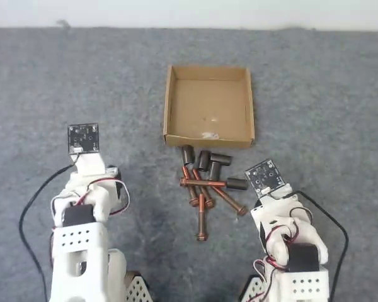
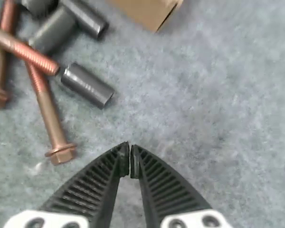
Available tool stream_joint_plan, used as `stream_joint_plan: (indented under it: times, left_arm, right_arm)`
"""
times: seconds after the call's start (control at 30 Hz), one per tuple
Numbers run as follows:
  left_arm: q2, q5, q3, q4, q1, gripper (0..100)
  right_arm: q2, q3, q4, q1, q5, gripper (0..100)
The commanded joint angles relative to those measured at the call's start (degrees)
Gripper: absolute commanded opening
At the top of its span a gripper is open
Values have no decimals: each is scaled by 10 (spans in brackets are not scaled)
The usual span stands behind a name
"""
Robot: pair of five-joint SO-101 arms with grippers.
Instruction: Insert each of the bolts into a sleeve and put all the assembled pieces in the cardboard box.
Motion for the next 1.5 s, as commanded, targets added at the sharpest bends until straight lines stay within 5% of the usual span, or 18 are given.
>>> stream_joint_plan:
  times: [0.0,0.3,0.6,0.83,1.47]
  left_arm:
    - [-30,4,1,-10,-2,83]
    - [-41,1,1,4,-2,84]
    - [-44,1,2,-5,-2,84]
    - [-45,3,19,-52,-6,84]
    - [-40,-60,-15,33,-4,133]
  right_arm:
    - [-7,-47,-14,4,36,9]
    - [28,-124,26,3,113,9]
    - [329,-253,3,-78,112,10]
    - [465,-285,-69,-133,113,166]
    - [746,-324,-244,-168,264,206]
